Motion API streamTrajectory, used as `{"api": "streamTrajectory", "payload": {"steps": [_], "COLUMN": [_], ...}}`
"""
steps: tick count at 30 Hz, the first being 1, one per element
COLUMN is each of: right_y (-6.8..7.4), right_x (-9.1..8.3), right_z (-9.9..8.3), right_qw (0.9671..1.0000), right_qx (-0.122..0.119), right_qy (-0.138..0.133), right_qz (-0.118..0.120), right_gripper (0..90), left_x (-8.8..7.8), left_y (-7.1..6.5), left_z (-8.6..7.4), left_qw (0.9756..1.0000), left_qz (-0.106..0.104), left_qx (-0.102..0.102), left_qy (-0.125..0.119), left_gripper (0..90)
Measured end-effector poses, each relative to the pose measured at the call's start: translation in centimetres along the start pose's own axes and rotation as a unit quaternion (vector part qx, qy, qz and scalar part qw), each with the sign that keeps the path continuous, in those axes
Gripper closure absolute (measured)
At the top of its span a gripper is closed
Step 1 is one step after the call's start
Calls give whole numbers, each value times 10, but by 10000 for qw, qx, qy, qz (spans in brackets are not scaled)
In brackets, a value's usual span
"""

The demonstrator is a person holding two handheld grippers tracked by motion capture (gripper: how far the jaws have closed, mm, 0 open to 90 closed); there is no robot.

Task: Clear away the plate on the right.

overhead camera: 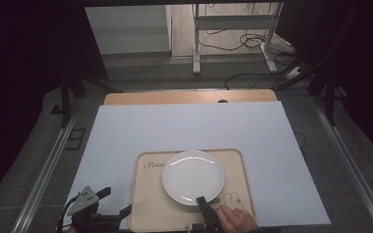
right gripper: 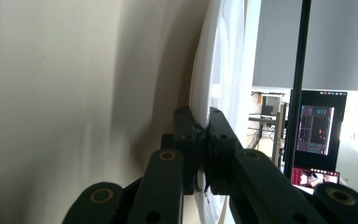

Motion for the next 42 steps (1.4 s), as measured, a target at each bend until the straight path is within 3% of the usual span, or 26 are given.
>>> {"api": "streamTrajectory", "payload": {"steps": [6, 12, 27, 42], "right_y": [4, 7, -4, -8], "right_x": [1, 4, 3, -6], "right_z": [1, 0, -4, -7], "right_qw": [10000, 9998, 9997, 9998], "right_qx": [-34, -58, 138, 185], "right_qy": [-20, 14, 176, 79], "right_qz": [30, 165, 84, 79], "right_gripper": [826, 697, 407, 368], "left_x": [0, 0, 0, 0], "left_y": [0, 0, 0, 0], "left_z": [0, 0, 0, 0], "left_qw": [10000, 10000, 10000, 10000], "left_qz": [-2, -4, -4, -6], "left_qx": [16, 20, 14, 17], "left_qy": [12, 8, 7, 5], "left_gripper": [32, 32, 32, 32]}}
Point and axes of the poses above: each handheld gripper's, and its own axes: x roughly forward along the jaws, z roughly out of its top, y roughly to its left, the point moved 1 cm from there along x, roughly forward along the jaws, and after that the axes turned 1 degree about y, right-handed, at the moved point
